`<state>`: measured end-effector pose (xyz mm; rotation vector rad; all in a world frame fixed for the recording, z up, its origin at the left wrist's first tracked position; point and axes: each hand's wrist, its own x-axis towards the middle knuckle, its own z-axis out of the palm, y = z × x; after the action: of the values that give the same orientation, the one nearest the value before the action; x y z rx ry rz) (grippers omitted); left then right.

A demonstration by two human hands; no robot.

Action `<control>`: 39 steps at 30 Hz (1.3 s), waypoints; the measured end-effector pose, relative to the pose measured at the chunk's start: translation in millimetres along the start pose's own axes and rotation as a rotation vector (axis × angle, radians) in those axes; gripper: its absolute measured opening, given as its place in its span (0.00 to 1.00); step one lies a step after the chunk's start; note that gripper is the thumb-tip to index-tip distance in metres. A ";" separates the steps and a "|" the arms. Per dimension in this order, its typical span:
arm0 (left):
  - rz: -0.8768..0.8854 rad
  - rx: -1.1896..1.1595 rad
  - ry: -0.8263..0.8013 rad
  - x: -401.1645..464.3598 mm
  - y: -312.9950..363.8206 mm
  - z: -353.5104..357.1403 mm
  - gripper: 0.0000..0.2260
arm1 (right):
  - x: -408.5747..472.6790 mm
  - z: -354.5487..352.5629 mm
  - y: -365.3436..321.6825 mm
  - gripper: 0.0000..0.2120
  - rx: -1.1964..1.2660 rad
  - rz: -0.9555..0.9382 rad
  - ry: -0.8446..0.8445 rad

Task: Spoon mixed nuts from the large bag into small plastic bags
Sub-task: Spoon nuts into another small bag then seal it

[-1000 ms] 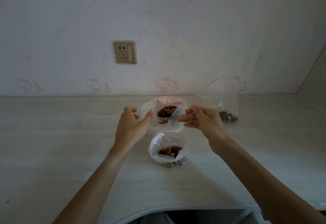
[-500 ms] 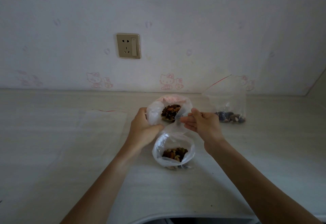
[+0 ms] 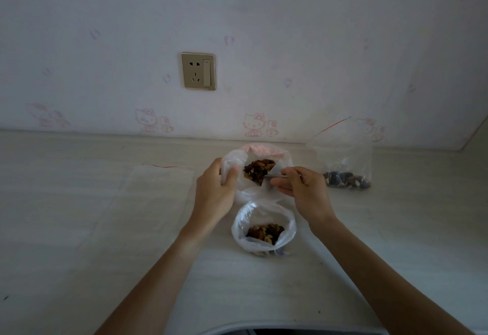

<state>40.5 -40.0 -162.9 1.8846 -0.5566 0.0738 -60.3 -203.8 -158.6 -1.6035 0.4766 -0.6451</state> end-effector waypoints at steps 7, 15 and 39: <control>0.042 0.039 0.018 -1.2 -0.2 0.2 0.09 | 0.6 -4.9 -0.5 0.11 0.047 0.046 0.027; 0.024 0.059 0.041 1.2 -4.6 0.6 0.08 | -1.1 -11.0 -8.1 0.12 0.079 0.054 0.024; -0.061 0.162 -0.231 -73.0 1.0 -29.3 0.14 | -78.4 -82.0 -39.6 0.15 0.178 0.029 -0.191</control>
<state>-18.6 11.0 -173.5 2.0815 -0.6657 -0.1454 -175.4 -210.2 -124.8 -1.4695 0.2925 -0.4921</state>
